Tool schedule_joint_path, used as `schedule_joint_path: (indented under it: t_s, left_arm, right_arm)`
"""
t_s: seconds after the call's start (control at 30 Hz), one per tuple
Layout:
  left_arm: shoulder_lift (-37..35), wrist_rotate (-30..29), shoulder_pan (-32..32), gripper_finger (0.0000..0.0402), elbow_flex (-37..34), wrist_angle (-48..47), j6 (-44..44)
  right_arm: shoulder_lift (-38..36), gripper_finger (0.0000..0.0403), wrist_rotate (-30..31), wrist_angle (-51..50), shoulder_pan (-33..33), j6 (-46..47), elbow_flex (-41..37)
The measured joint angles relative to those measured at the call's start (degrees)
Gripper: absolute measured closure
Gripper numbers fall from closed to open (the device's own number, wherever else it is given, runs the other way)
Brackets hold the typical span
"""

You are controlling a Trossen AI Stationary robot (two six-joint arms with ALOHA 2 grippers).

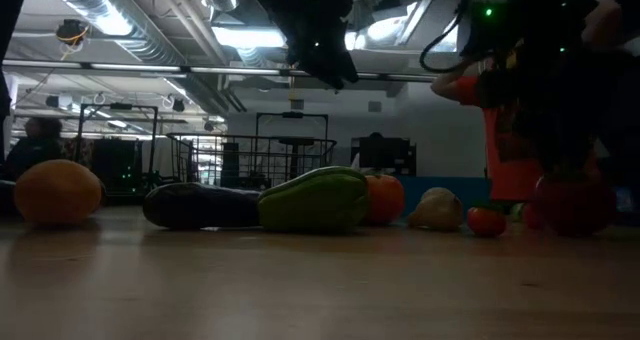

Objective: Sort produce into baskets
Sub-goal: Put the large red tomato into the blue bin

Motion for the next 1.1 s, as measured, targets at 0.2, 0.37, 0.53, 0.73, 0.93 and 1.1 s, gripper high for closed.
schedule_joint_path:
  t_s: [0.2, 0.37, 0.53, 0.73, 0.93, 1.1]
  left_arm:
    - [0.00, -0.01, 0.00, 0.0109, 0.00, -0.24, -0.10]
    - [0.00, -0.01, 0.00, 0.0109, 0.00, -0.26, -0.15]
    - [0.00, -0.01, 0.00, 0.0109, 0.00, -0.21, -0.15]
    - [0.00, 0.01, 0.00, 0.0109, 0.00, -0.08, -0.15]
    - [0.00, -0.01, 0.00, 0.0109, 0.00, -0.04, -0.15]
    - [0.00, -0.01, 0.00, 0.0109, 0.00, 0.07, -0.13]
  right_arm:
    - [3.27, 0.0111, -1.02, 0.76, 2.85, 0.00, 0.00]
    - [6.09, 0.0111, -1.00, 1.25, 6.42, -0.15, 0.01]
    - [8.05, 0.0111, -1.06, 1.82, 8.83, -0.15, 0.17]
    - [8.34, 0.0111, -1.17, 4.74, 9.46, -0.17, 0.17]
    - [8.36, 0.0129, -1.06, 5.89, 9.46, -0.18, 0.13]
    - [8.36, 0.0158, -1.06, 5.91, 9.46, -0.20, 0.13]
